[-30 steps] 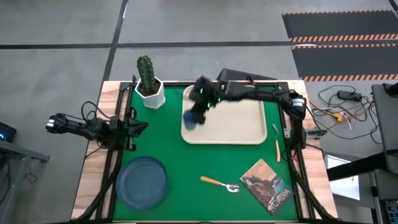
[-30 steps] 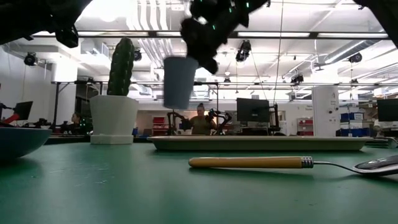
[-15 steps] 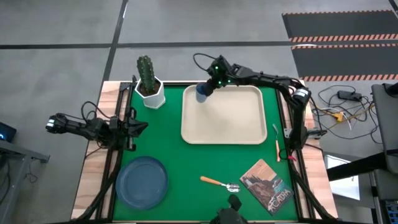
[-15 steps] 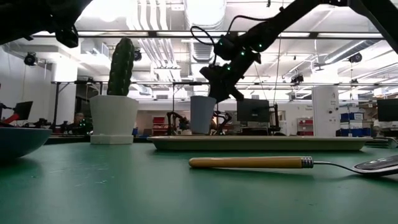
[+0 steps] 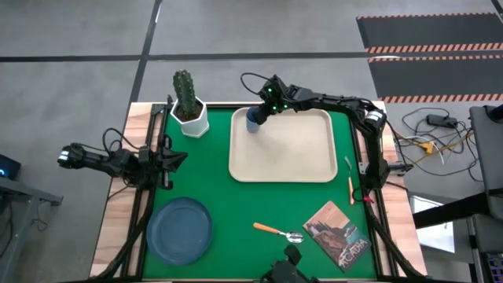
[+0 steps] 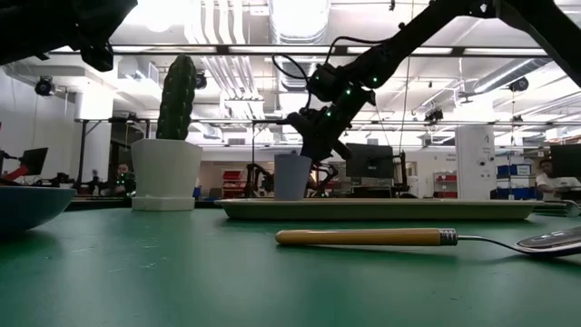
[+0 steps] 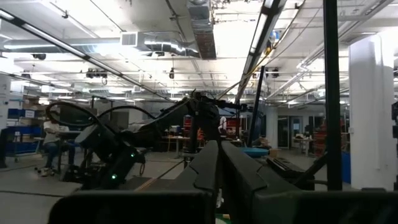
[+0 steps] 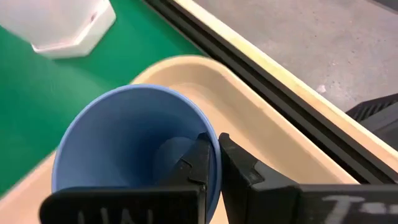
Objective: Pick and place plate/cup/fork/spoon on tray
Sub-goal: Put the blue cup on the white serving tray, then put the blue plate on the white serving tray to the right side of the blue cup
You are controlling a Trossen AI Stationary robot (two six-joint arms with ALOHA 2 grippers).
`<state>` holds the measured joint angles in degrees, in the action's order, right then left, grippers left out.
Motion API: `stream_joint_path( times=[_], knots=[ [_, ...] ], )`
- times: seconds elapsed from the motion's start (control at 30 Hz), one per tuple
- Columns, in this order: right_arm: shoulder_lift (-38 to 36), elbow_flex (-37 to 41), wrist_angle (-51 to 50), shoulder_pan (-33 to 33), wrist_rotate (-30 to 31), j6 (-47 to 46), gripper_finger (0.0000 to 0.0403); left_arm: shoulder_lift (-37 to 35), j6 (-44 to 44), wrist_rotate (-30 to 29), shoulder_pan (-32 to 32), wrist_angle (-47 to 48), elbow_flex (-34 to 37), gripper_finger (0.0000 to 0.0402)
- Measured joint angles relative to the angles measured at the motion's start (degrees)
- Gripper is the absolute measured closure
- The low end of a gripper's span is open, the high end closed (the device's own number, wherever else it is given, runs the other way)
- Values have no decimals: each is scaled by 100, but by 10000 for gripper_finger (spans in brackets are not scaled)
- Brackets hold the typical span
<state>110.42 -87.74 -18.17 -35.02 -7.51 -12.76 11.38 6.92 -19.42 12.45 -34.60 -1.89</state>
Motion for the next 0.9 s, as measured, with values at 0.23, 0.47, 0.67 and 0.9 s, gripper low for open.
stream_joint_path(
  times=[0.23,0.47,0.67,0.9],
  knots=[
    [82,1,-48,-1,60,-76,361,0,0,-2,0,4,2,402],
    [-73,3,-35,1,154,-76,293,-15,0,-44,0,1,2,402],
    [-238,3,-30,-1,154,-76,260,-15,-2,-46,0,2,2,402],
    [-302,-42,-56,4,111,-78,253,-15,-2,-46,0,1,2,402]
  ],
)
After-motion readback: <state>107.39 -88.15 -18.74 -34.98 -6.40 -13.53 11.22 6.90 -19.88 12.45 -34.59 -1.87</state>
